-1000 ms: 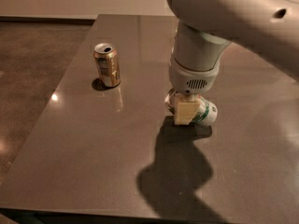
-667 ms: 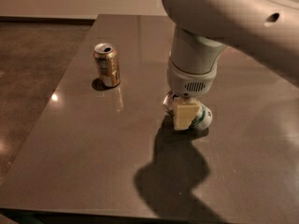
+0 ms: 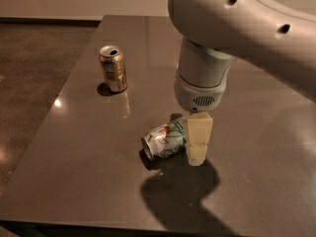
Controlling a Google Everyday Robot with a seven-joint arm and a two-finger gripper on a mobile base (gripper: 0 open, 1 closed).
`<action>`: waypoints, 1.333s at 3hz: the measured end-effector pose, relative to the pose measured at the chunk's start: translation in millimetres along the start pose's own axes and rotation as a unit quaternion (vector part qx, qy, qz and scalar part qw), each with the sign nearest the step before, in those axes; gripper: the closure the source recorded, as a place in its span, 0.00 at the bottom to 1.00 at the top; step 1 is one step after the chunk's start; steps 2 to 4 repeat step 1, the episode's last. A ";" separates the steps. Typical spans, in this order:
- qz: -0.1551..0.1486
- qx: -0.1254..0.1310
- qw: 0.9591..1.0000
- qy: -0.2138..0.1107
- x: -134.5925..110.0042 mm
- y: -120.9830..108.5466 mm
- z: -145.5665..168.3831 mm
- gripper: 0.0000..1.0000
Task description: Knock 7up can over
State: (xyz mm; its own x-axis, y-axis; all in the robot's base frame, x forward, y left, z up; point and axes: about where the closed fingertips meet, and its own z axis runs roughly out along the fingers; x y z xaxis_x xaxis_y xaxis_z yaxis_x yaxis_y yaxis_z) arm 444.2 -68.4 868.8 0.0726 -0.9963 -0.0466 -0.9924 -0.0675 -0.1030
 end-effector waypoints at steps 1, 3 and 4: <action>0.000 0.000 1.000 0.000 0.0 0.0 0.0 0.00; 0.000 0.000 1.000 0.000 0.0 0.0 0.0 0.00; 0.000 0.000 1.000 0.000 0.0 0.0 0.0 0.00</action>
Offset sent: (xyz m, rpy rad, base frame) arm 0.0000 0.0000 0.0000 0.0000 0.0000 0.0000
